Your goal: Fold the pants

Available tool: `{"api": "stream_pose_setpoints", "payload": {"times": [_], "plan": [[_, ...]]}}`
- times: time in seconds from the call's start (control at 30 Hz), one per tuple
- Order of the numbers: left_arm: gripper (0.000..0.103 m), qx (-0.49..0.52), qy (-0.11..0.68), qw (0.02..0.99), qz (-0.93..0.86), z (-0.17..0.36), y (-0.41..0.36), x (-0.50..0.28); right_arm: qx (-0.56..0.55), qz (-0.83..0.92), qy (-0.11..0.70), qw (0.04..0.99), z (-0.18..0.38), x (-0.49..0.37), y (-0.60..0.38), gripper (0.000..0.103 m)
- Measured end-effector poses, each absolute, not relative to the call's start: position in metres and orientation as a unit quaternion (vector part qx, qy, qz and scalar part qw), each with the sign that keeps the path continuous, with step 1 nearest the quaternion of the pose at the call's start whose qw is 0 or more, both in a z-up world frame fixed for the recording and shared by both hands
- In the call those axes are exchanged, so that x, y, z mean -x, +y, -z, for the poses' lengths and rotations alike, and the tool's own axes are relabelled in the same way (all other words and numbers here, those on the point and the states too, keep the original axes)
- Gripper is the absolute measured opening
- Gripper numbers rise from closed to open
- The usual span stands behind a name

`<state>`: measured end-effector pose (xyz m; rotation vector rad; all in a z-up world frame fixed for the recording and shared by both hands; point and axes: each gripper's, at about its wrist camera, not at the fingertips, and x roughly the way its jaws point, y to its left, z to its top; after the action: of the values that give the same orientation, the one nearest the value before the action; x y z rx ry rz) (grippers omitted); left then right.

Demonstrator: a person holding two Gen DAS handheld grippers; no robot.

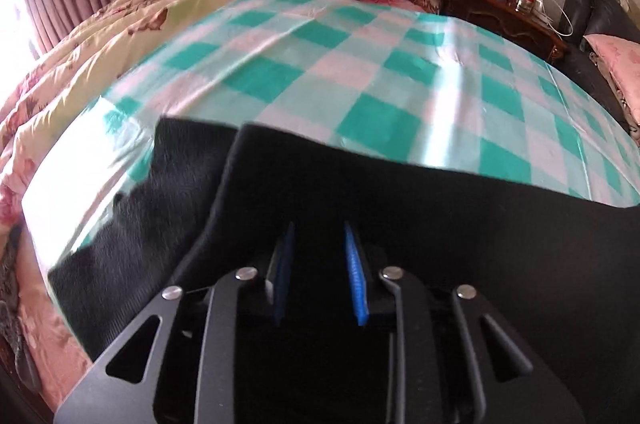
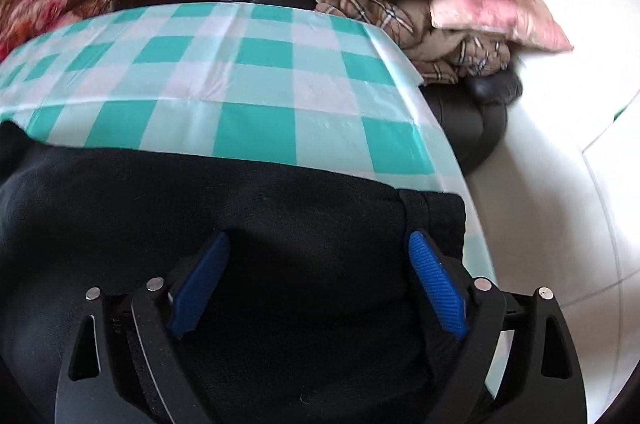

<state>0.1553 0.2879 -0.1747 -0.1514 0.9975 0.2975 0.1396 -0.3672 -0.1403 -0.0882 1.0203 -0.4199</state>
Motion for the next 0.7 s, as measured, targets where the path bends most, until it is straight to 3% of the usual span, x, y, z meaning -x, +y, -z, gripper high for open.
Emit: {"api": "stream_pose_setpoints", "payload": {"times": [0.2,0.33,0.37,0.4,0.43,0.57,0.7], "plan": [[0.003,0.071,0.472,0.867,-0.146,0.172,0.31,-0.166,0.035,0.2,0.481,0.853,0.141,-0.141,-0.371,0.091],[0.003,0.131,0.428,0.881,-0.152,0.147,0.335,-0.146,0.034,0.201,0.476,0.856,0.139,-0.138,-0.372,0.091],[0.005,0.142,0.414,0.885,-0.158,0.139,0.341,-0.137,0.033,0.202,0.474,0.856,0.138,-0.137,-0.372,0.091],[0.029,0.139,0.398,0.888,-0.186,0.13,0.347,-0.125,0.033,0.205,0.474,0.856,0.136,-0.137,-0.372,0.091],[0.038,0.139,0.388,0.89,-0.197,0.125,0.351,-0.114,0.028,0.212,0.473,0.855,0.132,-0.135,-0.373,0.091],[0.04,0.182,0.362,0.893,-0.197,0.115,0.371,-0.063,0.023,0.209,0.439,0.873,0.091,-0.123,-0.351,0.091],[0.039,0.271,0.356,0.874,-0.188,0.131,0.396,-0.026,0.04,0.076,0.409,0.909,0.049,-0.125,-0.271,0.091]]}}
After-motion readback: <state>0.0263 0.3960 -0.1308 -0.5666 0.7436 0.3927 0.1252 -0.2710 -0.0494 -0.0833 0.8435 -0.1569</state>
